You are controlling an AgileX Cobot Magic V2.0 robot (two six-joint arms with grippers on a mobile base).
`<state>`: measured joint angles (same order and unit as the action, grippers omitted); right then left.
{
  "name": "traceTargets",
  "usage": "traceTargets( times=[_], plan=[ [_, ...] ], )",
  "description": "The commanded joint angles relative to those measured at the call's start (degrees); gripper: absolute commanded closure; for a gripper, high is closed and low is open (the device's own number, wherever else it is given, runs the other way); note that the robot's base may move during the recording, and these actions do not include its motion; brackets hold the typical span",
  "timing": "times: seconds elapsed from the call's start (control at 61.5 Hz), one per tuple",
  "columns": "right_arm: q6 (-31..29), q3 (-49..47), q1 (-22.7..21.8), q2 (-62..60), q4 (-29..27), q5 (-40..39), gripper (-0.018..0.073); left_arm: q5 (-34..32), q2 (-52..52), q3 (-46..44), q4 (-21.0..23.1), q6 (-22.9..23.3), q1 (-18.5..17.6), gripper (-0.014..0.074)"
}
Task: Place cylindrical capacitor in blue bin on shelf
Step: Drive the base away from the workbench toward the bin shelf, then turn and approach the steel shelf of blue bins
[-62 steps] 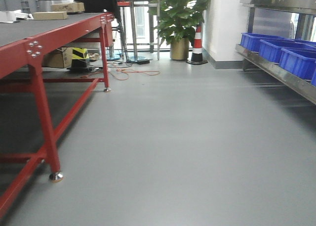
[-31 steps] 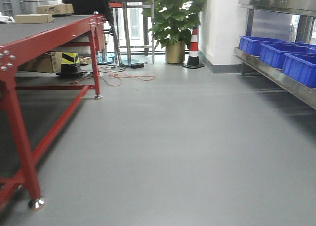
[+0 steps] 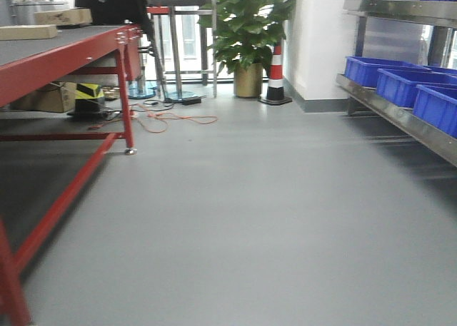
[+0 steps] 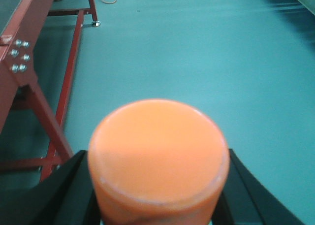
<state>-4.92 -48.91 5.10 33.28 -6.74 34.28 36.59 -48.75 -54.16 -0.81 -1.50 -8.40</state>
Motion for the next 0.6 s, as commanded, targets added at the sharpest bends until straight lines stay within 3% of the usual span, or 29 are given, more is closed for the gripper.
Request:
traceTargets(
  times=[0.0, 0.585],
  plan=[
    [-0.12, -0.04, 0.10, -0.36, 0.45, -1.56, 0.0721, -1.64, 0.29, -0.05, 0.21, 0.25, -0.34, 0.0707],
    [-0.12, -0.04, 0.10, -0.36, 0.45, -1.56, 0.0721, -1.64, 0.29, -0.05, 0.21, 0.25, -0.34, 0.0707]
  ],
)
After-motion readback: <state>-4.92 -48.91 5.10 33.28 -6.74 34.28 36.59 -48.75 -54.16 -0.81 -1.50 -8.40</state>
